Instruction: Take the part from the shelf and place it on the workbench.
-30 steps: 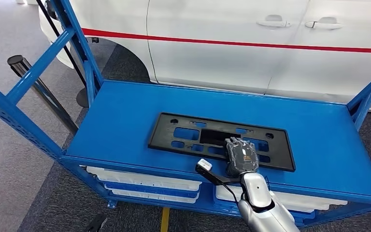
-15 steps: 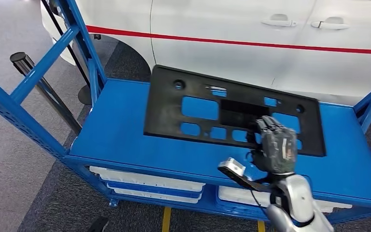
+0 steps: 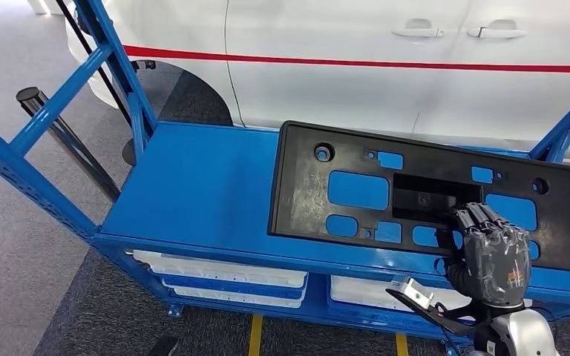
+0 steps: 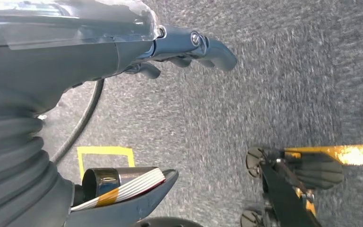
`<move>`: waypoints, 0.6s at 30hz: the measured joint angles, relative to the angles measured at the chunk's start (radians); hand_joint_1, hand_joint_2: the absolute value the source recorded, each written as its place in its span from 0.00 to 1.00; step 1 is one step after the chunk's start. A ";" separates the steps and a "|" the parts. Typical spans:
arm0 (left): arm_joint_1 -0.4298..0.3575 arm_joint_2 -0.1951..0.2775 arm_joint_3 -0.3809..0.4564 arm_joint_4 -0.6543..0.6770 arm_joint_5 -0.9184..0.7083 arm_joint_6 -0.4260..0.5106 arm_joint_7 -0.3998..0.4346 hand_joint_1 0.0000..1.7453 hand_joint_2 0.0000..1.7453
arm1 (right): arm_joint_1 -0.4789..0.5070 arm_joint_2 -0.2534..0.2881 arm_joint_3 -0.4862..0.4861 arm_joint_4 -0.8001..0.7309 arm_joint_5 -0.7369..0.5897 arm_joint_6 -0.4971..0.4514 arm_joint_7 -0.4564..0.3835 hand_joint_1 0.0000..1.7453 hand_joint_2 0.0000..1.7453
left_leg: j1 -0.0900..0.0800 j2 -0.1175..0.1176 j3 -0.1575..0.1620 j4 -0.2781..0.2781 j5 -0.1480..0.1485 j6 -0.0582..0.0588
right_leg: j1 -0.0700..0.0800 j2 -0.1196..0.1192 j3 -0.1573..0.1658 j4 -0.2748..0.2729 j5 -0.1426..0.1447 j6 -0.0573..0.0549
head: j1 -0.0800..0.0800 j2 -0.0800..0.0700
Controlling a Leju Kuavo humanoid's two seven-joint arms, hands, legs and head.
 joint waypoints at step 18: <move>0.005 0.057 0.008 -0.003 0.015 -0.025 0.056 0.00 1.00 | 0.040 -0.006 0.029 -0.028 -0.017 0.036 0.020 1.00 1.00 | -0.028 0.012 0.110 -0.072 -0.028 0.077 | 0.018 -0.005 -0.140 0.116 -0.036 0.018 | 0.000 0.000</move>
